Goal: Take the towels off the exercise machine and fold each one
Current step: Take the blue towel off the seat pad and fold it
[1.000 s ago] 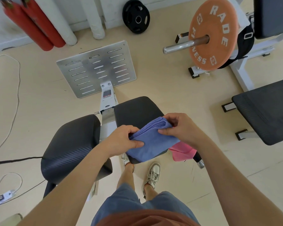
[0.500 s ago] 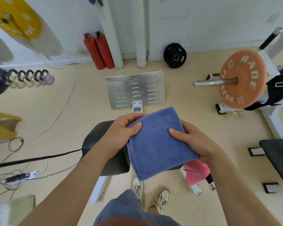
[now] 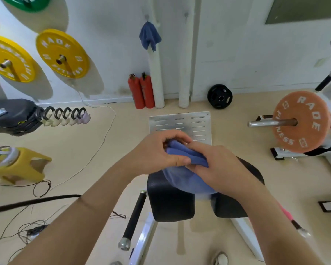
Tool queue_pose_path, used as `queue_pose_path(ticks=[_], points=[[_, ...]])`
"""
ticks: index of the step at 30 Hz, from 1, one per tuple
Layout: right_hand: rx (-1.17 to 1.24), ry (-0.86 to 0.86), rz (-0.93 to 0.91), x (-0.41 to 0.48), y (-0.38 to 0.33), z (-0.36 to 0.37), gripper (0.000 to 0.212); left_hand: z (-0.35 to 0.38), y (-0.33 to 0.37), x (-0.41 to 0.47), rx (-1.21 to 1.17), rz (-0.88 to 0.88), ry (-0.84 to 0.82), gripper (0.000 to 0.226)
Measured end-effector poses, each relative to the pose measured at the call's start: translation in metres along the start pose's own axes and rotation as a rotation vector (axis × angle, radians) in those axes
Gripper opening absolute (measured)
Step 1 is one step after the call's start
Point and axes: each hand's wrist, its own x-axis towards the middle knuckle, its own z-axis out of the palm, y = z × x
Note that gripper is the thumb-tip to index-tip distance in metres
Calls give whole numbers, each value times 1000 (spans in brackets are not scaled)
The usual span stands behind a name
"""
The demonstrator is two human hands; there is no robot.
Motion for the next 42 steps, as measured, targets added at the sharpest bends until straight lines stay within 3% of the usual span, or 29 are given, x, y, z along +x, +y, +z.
queue_pose_path(ticks=[4,9,13,15,21,24,27,29,30,32,35,38,42], points=[[94,97,-8,28,-82,30,25,-81,-36,-45,-72,44,103,17],[181,165,-93,76,-190,73,21,-203,-81,-102,-215,67,286,13],[155,106,-87,117,-253,88,11,-278,-86,-133,-234,69,359,10],[116,80,-82,135,-267,94,18,-308,-89,-141,-198,54,376,7],[226,211,-19,162,-258,102,25,-345,-116,-133,-68,-5,400,14],[240,323,45,178,-240,116,21,-345,-123,-113,-53,-16,391,4],[215,561,128,204,-226,126,12,-351,-124,-84,-73,-24,409,11],[411,692,157,230,-230,127,6,-355,-124,-57,-170,-68,446,13],[608,654,157,245,-234,129,2,-357,-127,-42,-235,-102,462,15],[890,415,116,278,-239,130,12,-360,-133,-5,-297,-142,494,18],[870,177,76,334,-220,130,28,-361,-146,60,-373,-156,450,14],[784,251,105,393,-184,111,47,-367,-156,127,-456,-194,411,11],[580,366,135,453,-147,75,31,-382,-157,192,-477,-203,273,23]])
